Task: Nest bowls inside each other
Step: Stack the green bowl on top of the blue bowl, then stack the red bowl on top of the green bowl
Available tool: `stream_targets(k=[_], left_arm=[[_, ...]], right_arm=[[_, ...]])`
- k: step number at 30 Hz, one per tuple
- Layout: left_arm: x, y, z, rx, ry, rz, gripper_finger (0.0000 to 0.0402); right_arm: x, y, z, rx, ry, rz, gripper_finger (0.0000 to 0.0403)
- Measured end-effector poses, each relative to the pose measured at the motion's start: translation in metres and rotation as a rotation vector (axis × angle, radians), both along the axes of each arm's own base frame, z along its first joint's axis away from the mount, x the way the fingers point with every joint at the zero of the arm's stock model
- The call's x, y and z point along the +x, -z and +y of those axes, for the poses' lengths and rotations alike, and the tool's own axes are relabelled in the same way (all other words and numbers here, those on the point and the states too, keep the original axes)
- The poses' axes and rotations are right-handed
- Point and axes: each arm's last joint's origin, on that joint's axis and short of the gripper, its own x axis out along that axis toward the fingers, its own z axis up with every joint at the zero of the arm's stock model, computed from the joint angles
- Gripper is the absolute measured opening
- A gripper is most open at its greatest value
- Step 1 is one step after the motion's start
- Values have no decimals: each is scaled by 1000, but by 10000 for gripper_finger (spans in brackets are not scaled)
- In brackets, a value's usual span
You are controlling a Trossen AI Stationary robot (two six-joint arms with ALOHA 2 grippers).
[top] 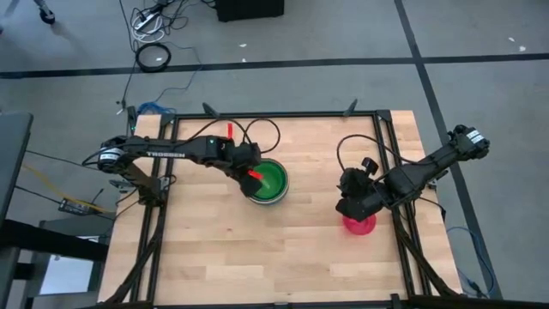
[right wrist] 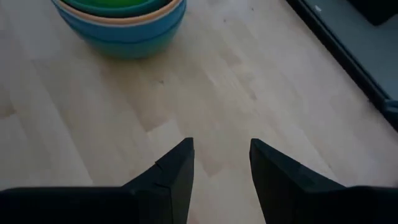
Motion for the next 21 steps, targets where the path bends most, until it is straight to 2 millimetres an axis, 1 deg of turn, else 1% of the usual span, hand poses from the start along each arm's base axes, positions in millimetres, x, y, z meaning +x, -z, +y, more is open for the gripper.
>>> stream_targets(k=[3,6,8,11,13,15,17,21], left_arm=[[0,0,-1,10,11,4,152],[0,0,-1,18,32,10,152],[-1,0,-3,22,52,21,152],[-3,-4,-8,25,106,7,152],[-5,-12,-13,37,145,-13,152],[-9,-26,-17,52,178,-63,152],[-15,-42,-21,64,196,-117,152],[-33,-70,-26,102,200,-197,152]], right_arm=[[-1,0,3,14,10,-14,144],[-3,8,6,40,43,-34,144],[-7,20,9,89,75,-24,144],[-13,43,19,214,103,-13,144],[-14,57,30,307,93,-58,144],[-14,67,40,398,87,-121,144],[-16,72,45,458,104,-164,144],[-17,78,49,503,163,-159,144]])
